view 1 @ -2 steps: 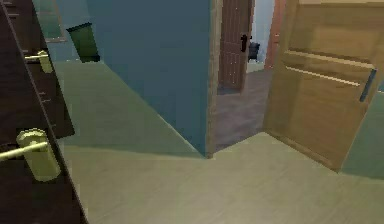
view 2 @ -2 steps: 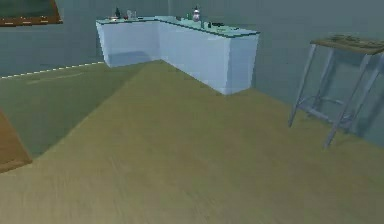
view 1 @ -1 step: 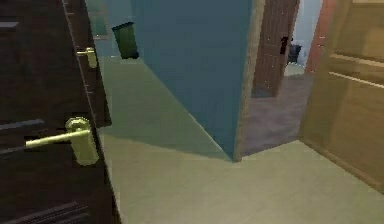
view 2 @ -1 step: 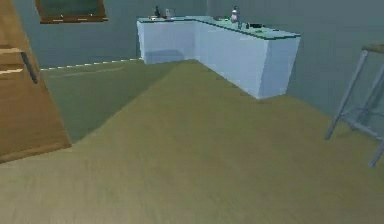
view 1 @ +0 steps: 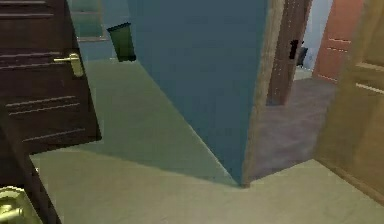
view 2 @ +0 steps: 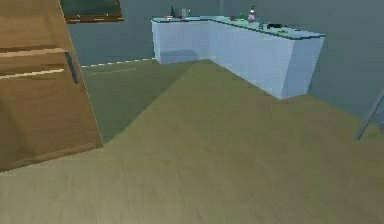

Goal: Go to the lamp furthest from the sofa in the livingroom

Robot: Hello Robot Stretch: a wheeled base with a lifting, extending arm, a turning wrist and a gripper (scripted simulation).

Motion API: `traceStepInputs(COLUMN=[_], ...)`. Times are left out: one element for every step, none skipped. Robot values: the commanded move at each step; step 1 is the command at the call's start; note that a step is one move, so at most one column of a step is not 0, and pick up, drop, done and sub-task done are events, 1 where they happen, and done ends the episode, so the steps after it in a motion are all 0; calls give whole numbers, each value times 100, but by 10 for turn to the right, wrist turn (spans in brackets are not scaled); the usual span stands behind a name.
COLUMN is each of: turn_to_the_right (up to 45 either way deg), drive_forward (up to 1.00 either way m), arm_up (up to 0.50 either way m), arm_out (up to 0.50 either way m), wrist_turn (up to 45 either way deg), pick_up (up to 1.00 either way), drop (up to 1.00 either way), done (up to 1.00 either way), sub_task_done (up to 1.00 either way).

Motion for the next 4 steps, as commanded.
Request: traceStepInputs(turn_to_the_right=[30, 450, 450, 330], drive_forward=[0, 0, 0, 0], arm_up=[0, 0, 0, 0], arm_out=[0, 0, 0, 0], wrist_turn=[0, 0, 0, 0], pick_up=[0, 0, 0, 0], drop=[0, 0, 0, 0], done=[0, 0, 0, 0], sub_task_done=[0, 0, 0, 0])
